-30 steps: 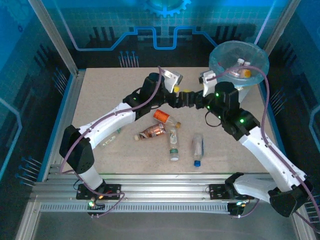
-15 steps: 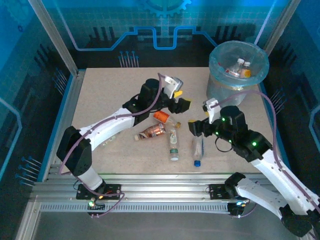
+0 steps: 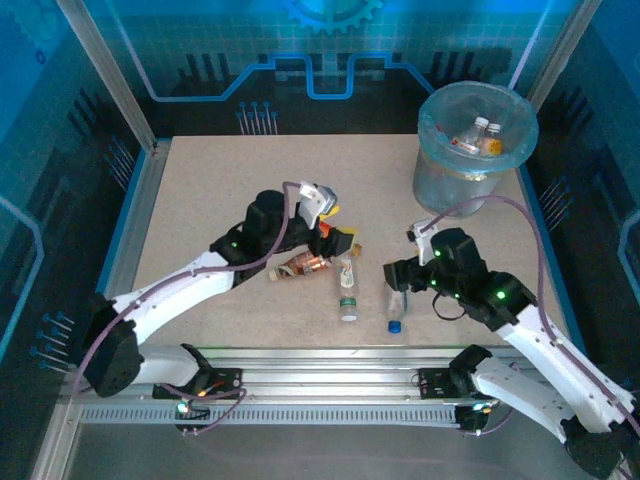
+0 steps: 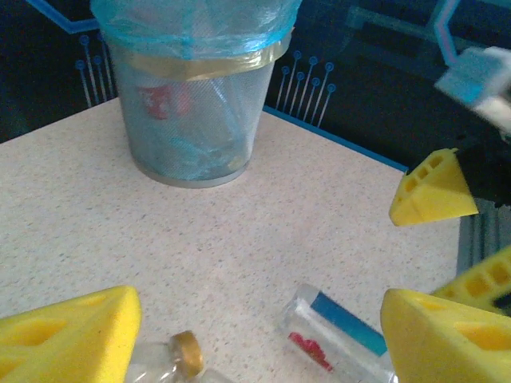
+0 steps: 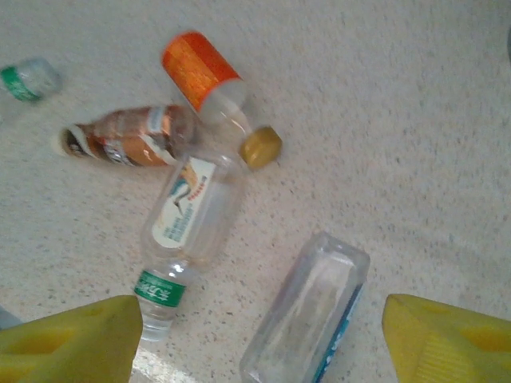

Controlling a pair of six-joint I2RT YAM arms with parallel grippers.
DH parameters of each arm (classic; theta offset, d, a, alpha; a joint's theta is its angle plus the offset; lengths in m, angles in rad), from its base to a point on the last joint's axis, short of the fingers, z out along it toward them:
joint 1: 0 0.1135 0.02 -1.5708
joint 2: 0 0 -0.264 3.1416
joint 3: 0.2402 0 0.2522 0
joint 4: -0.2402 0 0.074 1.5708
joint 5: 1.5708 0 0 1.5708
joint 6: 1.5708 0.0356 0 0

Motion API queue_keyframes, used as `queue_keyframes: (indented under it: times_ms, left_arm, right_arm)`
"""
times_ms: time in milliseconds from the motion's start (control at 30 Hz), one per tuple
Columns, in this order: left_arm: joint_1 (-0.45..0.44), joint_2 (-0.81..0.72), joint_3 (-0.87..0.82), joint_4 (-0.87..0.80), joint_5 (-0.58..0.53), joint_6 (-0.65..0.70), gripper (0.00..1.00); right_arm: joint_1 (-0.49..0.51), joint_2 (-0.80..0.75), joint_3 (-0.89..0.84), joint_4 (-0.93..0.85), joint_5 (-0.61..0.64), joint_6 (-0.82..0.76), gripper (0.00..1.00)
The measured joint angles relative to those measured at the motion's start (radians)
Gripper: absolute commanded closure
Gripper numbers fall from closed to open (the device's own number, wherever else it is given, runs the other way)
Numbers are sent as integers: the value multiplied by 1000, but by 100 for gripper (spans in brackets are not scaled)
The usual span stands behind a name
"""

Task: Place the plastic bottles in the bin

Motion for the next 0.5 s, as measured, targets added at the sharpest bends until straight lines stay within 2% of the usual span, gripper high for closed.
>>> queue_keyframes:
  times_ms: [200,500]
  left_arm:
    - [0,-85,-40,-25,-48,45,19]
    - [0,-98,-44,-37,-74,56,19]
  right_arm:
    - [0,140,0,-37,98,122,14]
    - [0,439,37,-84,134,250,12]
